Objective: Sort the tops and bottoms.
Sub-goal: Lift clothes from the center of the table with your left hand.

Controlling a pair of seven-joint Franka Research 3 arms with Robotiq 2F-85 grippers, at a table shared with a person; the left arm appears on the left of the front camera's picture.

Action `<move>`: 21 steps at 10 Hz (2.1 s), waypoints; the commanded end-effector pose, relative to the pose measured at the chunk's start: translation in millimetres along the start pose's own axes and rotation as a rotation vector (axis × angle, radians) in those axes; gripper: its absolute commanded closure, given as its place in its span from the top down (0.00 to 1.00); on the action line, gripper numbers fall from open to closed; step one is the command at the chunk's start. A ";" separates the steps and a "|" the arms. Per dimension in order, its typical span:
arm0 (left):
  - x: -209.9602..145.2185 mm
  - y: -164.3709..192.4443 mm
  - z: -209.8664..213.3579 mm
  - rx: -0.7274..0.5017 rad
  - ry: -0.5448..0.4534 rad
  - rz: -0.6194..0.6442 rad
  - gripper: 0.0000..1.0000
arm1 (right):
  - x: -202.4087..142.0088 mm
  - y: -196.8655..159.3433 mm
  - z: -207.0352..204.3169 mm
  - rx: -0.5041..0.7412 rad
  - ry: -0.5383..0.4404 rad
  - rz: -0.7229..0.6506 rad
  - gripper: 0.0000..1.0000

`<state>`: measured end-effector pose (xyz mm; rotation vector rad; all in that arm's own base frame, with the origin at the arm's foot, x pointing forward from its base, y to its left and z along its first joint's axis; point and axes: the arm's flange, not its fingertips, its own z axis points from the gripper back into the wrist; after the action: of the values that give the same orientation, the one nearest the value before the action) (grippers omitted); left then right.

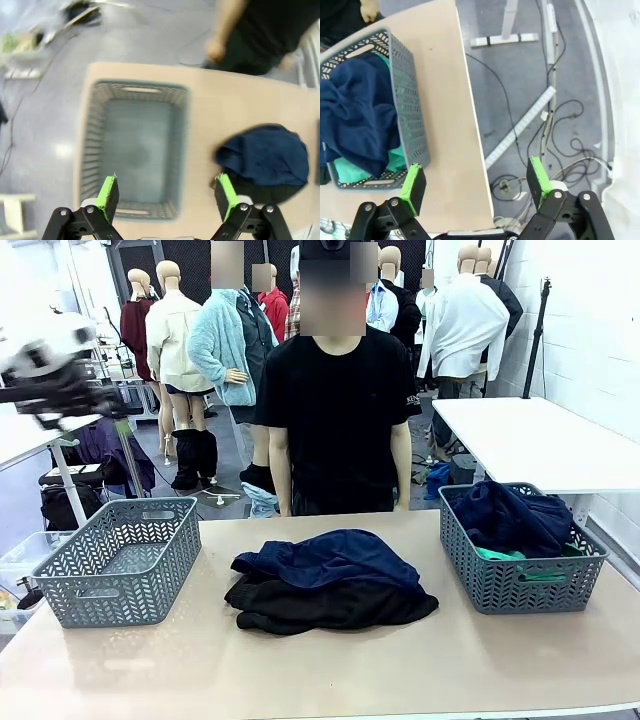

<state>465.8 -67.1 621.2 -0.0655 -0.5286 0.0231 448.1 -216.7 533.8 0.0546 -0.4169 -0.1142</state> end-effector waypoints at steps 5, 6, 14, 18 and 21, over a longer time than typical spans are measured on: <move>-49.4 -101.7 -13.0 -0.173 0.074 -0.410 1.00 | -1.2 -5.4 1.0 -0.018 0.008 -0.003 1.00; -49.4 -101.7 -13.0 -0.173 0.074 -0.410 1.00 | -1.2 -5.4 1.0 -0.018 0.008 -0.003 1.00; -13.3 -215.4 -114.6 -0.267 0.284 -0.843 1.00 | -1.2 -5.4 1.0 -0.018 0.008 -0.003 1.00; -36.6 -272.5 -196.0 -0.271 0.421 -1.121 1.00 | -1.2 -5.4 1.0 -0.018 0.008 -0.003 1.00; -51.4 -268.6 -197.6 -0.276 0.452 -1.065 1.00 | -1.2 -5.4 1.0 -0.018 0.008 -0.003 1.00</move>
<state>530.3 -355.3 437.9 -0.0462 -0.0666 -1.0956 446.3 -221.1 533.9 0.0538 -0.4171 -0.1231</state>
